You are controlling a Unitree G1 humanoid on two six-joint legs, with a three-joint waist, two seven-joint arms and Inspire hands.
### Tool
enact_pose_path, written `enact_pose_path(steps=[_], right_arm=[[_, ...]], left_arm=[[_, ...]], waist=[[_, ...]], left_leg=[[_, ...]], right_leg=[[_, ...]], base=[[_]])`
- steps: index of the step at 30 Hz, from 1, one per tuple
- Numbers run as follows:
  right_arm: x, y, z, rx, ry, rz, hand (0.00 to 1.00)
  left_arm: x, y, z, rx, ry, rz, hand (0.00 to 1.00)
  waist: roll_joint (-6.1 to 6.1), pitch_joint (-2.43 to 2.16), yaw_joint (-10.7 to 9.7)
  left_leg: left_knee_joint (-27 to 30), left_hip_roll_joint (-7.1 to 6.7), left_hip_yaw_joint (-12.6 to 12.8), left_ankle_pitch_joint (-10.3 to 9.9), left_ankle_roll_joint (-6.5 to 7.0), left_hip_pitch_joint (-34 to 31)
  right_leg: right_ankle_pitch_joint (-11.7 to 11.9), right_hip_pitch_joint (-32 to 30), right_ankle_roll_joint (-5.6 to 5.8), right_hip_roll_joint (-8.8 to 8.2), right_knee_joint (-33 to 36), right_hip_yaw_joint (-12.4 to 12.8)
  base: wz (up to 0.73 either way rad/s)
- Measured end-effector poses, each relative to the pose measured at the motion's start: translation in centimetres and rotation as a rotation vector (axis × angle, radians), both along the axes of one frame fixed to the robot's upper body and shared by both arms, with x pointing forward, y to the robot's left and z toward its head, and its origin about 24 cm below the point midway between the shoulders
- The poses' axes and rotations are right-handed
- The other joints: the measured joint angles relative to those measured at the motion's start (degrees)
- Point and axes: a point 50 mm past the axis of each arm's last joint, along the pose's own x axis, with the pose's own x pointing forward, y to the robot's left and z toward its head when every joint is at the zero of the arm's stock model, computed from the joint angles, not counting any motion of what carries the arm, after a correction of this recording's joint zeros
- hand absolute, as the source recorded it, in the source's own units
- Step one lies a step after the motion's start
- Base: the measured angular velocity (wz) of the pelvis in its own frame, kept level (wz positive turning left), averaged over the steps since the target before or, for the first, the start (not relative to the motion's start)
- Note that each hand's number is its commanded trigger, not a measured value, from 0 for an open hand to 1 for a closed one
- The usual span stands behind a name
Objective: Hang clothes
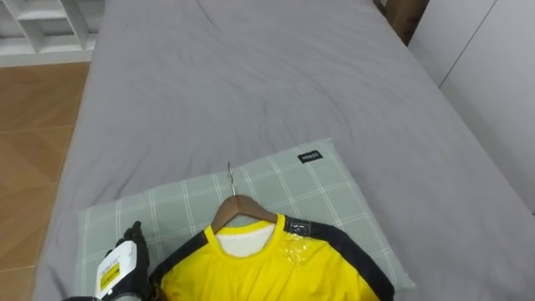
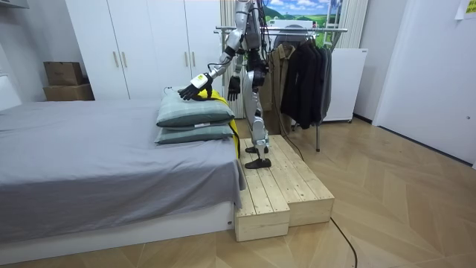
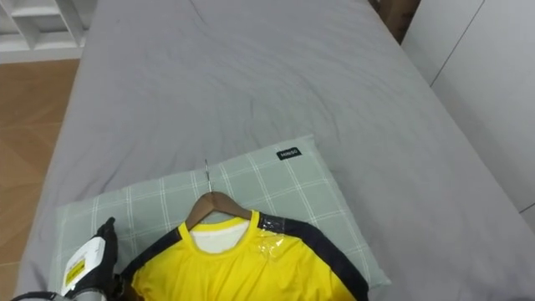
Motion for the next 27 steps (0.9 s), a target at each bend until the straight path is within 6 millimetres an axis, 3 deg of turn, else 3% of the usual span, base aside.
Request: enact_pose_path(steps=[10, 16, 27], right_arm=[[0.0, 0.1, 0.0, 0.01, -0.002, -0.016, 0.0], [0.0, 0.6, -0.1, 0.024, 0.0, -0.008, 0.0], [0.1, 1.0, -0.1, 0.035, 0.002, 0.027, 0.0]], left_arm=[[-0.5, -1.5, -0.6, 0.017, -0.004, -0.013, 0.0], [-0.7, -2.9, -0.9, 0.042, 0.013, -0.102, 0.0], [-0.9, -3.8, -1.1, 0.069, 0.016, -0.164, 0.0]], waist=[[-0.04, 0.05, 0.1], [-0.6, 0.46, -0.1], [-0.42, 0.49, -0.1]], left_leg=[[-0.2, 0.04, -0.1, 0.0, 0.01, 0.3], [-0.3, -0.07, -0.7, 0.0, 0.01, 0.2], [-0.3, -0.19, -1.2, 0.1, 0.07, 0.2]], right_leg=[[0.0, 0.1, 0.0, 0.0, 0.0, 0.1], [0.0, 0.2, 0.0, -0.02, 0.0, 0.1], [0.0, 0.3, 0.0, -0.11, 0.0, 0.3]], base=[[0.0], [0.02], [0.01]])
